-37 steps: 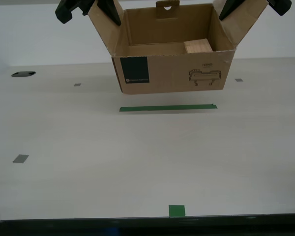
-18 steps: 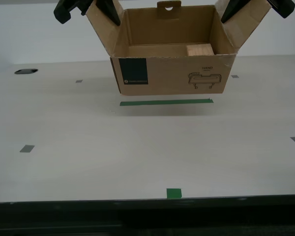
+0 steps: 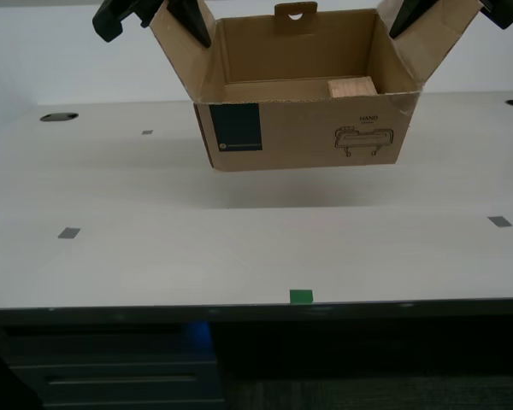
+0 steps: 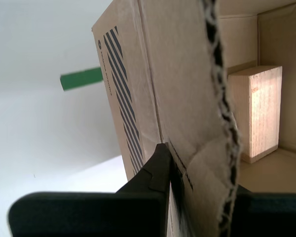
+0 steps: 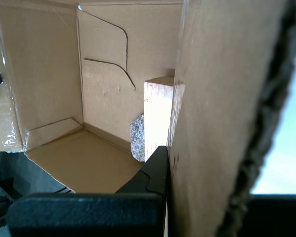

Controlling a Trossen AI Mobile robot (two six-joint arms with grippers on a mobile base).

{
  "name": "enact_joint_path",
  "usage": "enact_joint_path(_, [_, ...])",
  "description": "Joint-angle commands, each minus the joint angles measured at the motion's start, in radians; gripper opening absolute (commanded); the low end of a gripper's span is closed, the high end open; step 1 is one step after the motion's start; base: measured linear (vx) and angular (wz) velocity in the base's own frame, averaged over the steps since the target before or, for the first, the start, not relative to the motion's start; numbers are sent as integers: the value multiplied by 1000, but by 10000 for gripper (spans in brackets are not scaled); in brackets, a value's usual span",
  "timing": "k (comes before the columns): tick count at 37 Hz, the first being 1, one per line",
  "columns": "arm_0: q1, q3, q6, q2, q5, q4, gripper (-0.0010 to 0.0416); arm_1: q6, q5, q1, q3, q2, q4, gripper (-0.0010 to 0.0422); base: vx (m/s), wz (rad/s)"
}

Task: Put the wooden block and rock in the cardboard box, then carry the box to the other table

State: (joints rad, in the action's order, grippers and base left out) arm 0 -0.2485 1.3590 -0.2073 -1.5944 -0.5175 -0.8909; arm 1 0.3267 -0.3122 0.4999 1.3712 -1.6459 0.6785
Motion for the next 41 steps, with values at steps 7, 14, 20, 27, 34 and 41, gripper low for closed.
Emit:
enact_joint_path(7, [-1, 1, 2, 5, -9, -25, -1, 7, -14, 25, 2, 3, 10, -1, -104, 12])
enact_joint_path(14, [-1, 1, 7, 5, -9, -29, -1, 18, -14, 26, 1, 3, 13, -1, -100, 16])
enact_joint_path(20, [-1, 1, 8, 5, -9, -38, -1, 13, -14, 26, 1, 3, 14, -1, -94, 2])
enact_joint_path(27, [-1, 1, 6, 5, -9, -31, -1, 20, -14, 27, 1, 3, 18, -1, -93, -28])
enact_joint_path(34, [-1, 1, 6, 5, -9, -32, -1, 23, -14, 27, 1, 3, 22, -1, -100, -45])
enact_joint_path(41, [-1, 1, 6, 5, -9, -31, -1, 14, -13, 27, 1, 3, 25, -1, -124, -59])
